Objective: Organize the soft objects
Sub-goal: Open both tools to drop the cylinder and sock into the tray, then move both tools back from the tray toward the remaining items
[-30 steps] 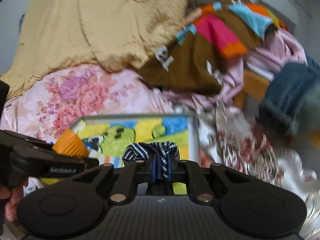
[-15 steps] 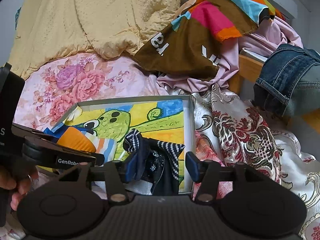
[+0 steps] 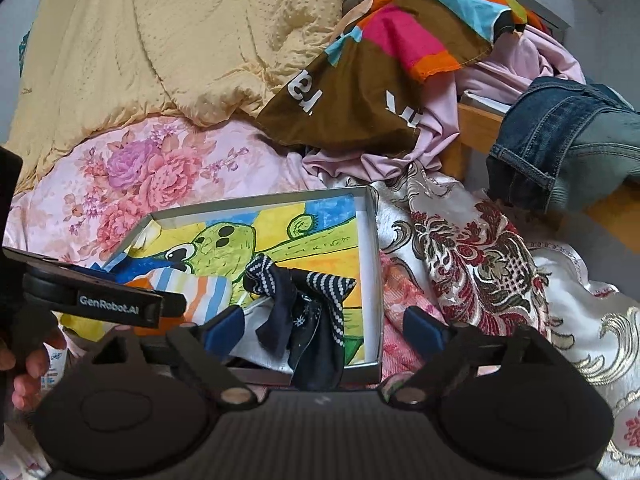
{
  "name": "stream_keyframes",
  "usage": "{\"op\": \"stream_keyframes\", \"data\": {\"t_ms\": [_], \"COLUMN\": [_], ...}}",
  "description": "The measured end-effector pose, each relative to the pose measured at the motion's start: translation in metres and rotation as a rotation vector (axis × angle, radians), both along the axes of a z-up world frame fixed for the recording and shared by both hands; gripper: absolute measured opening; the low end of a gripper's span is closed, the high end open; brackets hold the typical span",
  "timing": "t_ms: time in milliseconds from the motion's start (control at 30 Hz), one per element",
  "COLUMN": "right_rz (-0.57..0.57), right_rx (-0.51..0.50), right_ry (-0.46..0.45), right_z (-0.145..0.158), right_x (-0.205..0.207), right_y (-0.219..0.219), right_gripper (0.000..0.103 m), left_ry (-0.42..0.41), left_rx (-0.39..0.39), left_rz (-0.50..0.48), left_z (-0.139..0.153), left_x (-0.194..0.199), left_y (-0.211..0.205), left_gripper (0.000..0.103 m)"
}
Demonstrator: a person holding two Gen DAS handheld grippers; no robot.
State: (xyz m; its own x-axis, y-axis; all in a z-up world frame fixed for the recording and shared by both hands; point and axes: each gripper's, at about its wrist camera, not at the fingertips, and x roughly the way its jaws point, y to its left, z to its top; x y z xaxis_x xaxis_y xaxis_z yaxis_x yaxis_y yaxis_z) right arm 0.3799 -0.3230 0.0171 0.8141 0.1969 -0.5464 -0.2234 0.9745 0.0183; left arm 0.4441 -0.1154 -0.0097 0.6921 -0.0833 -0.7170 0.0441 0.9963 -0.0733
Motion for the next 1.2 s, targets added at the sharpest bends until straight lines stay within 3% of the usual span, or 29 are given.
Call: {"op": "stream_keyframes", "data": {"t_ms": [233,500,867,1200], "right_rz": [-0.073,-0.143,-0.099,-0.14], "right_rx": [0.075,0.15,0.144,0.213], "right_ry": [-0.041,-0.089,-0.145,-0.131], "right_z": [0.014,0.032,0.049,0.034], "right_x": [-0.023,-0.059,-0.126,-0.185], "right_y": [-0.011,-0.015,0.005,0.009], "right_gripper": [0.099,0.103,0.103,0.103], "left_ry": [-0.06,-0.125,-0.228,-0.276], "left_rx": [-0.017,-0.035,-0.076,-0.113], "left_rz": [0.018,0.017,0.043,0.005], "left_z": [0.015,0.035,0.063,0.063], "left_x": [-0.022,-0.064,-0.135,-0.214], "left_y": [0.011,0.028,0.046,0.055], "left_gripper": [0.101,0.102,0.102,0.102]}}
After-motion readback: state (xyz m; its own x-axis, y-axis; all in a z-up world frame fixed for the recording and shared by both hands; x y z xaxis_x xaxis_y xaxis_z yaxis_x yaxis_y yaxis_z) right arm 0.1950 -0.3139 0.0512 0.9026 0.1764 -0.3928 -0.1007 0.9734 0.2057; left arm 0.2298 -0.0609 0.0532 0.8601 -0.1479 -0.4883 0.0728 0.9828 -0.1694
